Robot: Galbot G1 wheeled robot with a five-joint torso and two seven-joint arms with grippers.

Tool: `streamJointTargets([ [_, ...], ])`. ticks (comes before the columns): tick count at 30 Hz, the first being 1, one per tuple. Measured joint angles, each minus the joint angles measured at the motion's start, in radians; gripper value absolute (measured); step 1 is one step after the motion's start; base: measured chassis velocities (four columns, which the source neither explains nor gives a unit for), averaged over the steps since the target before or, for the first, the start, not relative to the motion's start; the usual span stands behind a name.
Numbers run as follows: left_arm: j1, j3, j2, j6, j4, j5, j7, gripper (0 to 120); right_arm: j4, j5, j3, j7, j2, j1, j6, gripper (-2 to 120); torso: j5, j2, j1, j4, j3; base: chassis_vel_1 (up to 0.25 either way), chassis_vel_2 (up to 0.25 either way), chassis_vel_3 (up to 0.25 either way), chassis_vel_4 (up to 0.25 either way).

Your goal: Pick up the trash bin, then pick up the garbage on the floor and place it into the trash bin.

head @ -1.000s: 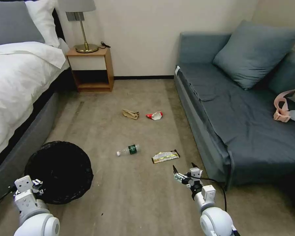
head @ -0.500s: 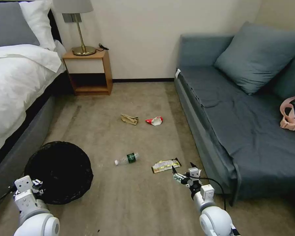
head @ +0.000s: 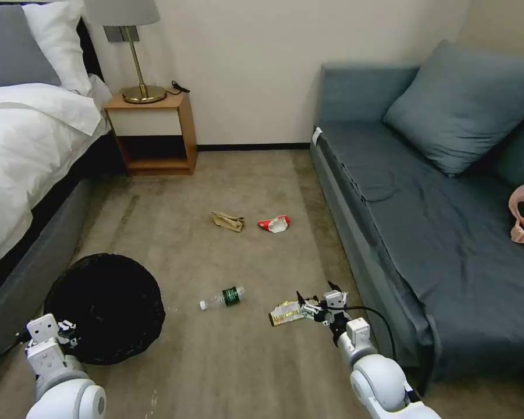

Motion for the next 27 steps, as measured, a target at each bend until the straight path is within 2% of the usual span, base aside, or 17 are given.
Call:
streamJointTargets([
  [18,-0.018,0.008,0.0,0.002,0.018,0.005,0.0,1,-0.053,-0.032,-0.037,-0.021,-0.001,0.019,0.025,100,0.0001,0.0,0.0,-0.0001,0.0,-0.13,0.122,0.128,-0.131],
  [27,-0.019,0.001,0.007,0.001,0.027,-0.001,0.0,1,-0.066,-0.049,-0.058,-0.03,-0.001,0.032,0.033,100,0.0001,0.0,0.0,-0.0001,0.0,-0.023,0.024,0.011,-0.027],
])
